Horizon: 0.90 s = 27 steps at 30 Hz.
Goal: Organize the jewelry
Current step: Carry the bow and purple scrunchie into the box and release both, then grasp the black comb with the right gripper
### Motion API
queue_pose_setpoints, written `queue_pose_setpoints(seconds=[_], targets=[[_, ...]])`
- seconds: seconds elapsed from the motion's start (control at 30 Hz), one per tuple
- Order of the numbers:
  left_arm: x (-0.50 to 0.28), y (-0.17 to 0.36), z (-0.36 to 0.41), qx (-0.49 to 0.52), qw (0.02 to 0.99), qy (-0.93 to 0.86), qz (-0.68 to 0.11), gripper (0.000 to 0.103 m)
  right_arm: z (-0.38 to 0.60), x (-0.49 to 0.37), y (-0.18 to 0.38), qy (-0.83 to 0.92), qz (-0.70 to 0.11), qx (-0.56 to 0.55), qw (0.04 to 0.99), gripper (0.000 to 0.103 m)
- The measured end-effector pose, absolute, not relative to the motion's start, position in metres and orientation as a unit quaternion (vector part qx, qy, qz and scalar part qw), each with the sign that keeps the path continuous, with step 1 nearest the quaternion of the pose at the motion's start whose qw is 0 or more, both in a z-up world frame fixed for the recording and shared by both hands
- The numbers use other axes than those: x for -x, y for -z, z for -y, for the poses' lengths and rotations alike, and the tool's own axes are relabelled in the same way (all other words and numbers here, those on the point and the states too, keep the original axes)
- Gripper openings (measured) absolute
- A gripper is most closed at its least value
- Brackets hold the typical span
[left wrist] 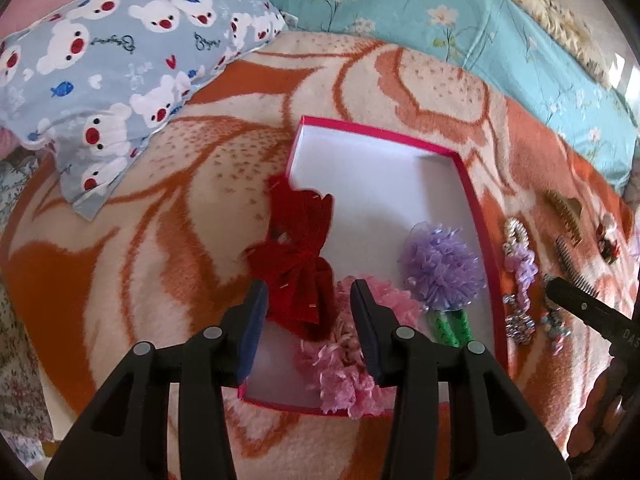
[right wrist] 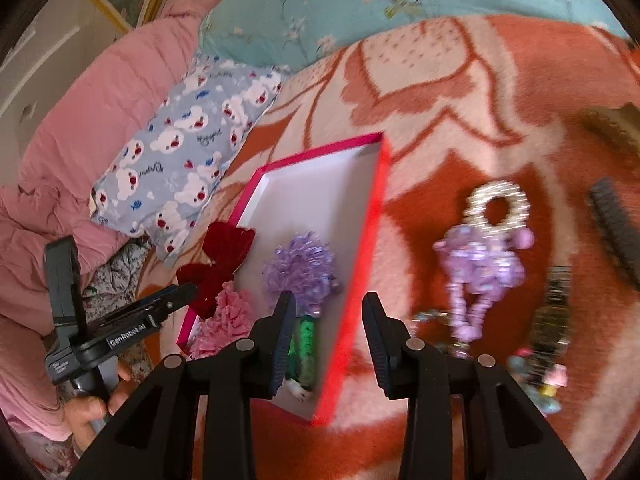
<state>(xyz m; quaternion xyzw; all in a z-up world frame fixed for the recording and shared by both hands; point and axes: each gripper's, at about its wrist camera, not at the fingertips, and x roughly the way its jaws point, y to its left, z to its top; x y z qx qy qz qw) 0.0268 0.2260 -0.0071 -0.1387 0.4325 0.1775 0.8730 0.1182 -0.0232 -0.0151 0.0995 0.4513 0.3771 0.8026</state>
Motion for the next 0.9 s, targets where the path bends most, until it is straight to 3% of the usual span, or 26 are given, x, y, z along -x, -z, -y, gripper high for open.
queue_pose_setpoints(seconds=[0.27, 0.37, 0.57, 0.63, 0.9], targets=[[-0.023, -0.019, -0.202, 0.14, 0.889, -0.147, -0.41, 0.041, 0.099, -0.119, 0.009, -0.32, -0.44, -0.117, 0.831, 0.039], [-0.03, -0.025, -0.183, 0.136, 0.895, -0.122, -0.407, 0.05, 0.125, -0.119, 0.011, -0.297, -0.44, -0.125, 0.838, 0.04], [-0.048, -0.026, -0.141, 0.125, 0.897, -0.073, -0.417, 0.05, 0.17, -0.123, 0.014, -0.259, -0.44, -0.14, 0.848, 0.04], [-0.054, -0.025, -0.129, 0.123, 0.896, -0.056, -0.423, 0.051, 0.179, -0.125, 0.015, -0.253, -0.439, -0.142, 0.85, 0.045], [-0.079, -0.019, -0.084, 0.101, 0.892, -0.011, -0.44, 0.055, 0.193, -0.14, 0.008, -0.231, -0.425, -0.107, 0.869, 0.05]])
